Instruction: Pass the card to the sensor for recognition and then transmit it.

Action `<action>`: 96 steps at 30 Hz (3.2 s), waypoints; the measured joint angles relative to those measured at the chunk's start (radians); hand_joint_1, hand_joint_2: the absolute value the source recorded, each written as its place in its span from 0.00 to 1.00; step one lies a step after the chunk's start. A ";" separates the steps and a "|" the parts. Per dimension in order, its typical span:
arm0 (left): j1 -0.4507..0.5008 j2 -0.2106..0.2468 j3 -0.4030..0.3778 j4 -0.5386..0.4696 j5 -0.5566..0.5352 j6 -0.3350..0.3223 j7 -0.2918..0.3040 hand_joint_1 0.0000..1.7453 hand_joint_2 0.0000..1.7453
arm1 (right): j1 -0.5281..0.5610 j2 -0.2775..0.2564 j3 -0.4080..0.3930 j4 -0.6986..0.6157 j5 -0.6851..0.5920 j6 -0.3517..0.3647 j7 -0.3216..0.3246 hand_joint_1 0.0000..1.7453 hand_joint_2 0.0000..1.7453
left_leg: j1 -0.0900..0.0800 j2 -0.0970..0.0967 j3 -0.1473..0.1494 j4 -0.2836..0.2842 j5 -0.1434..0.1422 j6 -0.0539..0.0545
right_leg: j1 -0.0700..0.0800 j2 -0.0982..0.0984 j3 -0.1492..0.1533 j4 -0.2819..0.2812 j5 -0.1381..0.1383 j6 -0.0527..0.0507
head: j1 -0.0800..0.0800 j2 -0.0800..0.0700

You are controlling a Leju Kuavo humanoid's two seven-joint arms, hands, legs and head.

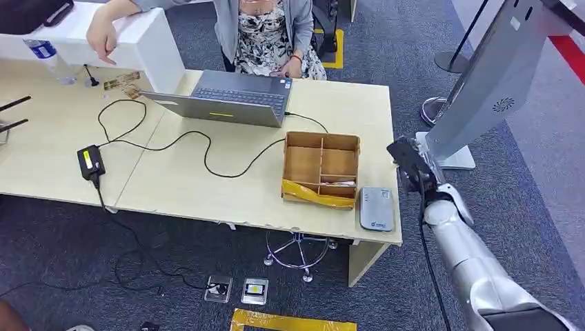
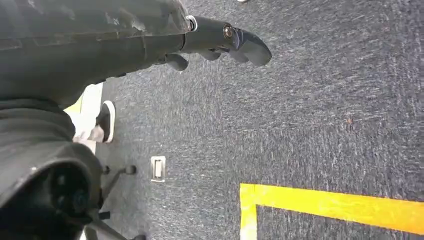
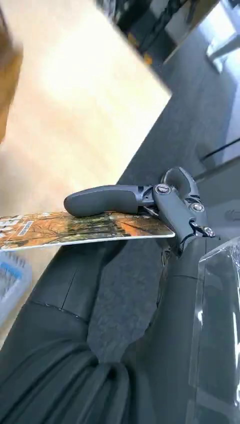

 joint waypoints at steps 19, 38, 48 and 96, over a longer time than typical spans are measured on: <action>-0.024 -0.013 0.000 0.000 -0.008 -0.006 0.009 0.00 0.00 | -0.117 0.113 0.024 -0.003 0.036 0.007 0.053 1.00 1.00 | 0.000 0.000 0.000 0.000 0.000 0.000 | 0.000 -0.001 0.000 0.000 0.000 0.000 | 0.000 0.000; -0.049 0.004 -0.003 0.001 -0.018 -0.043 0.006 0.00 0.00 | -0.120 0.116 0.040 -0.018 0.042 -0.016 0.097 1.00 1.00 | 0.000 0.000 0.000 0.000 0.000 0.000 | 0.000 0.000 0.000 0.000 0.000 0.000 | 0.000 0.000; -0.044 0.001 -0.007 0.001 -0.020 -0.045 0.003 0.00 0.00 | -0.120 0.112 0.040 -0.034 0.061 -0.030 0.117 0.00 0.00 | 0.000 0.000 0.000 0.000 0.000 0.000 | 0.000 0.000 0.000 0.000 0.000 0.000 | 0.000 0.000; 0.007 -0.006 -0.008 0.001 0.039 -0.008 -0.002 0.00 0.00 | 0.376 -0.159 0.077 -0.978 0.250 -0.040 0.371 0.00 1.00 | 0.000 0.001 0.002 0.000 -0.002 -0.002 | 0.000 0.001 0.000 -0.001 0.000 0.000 | 0.000 0.000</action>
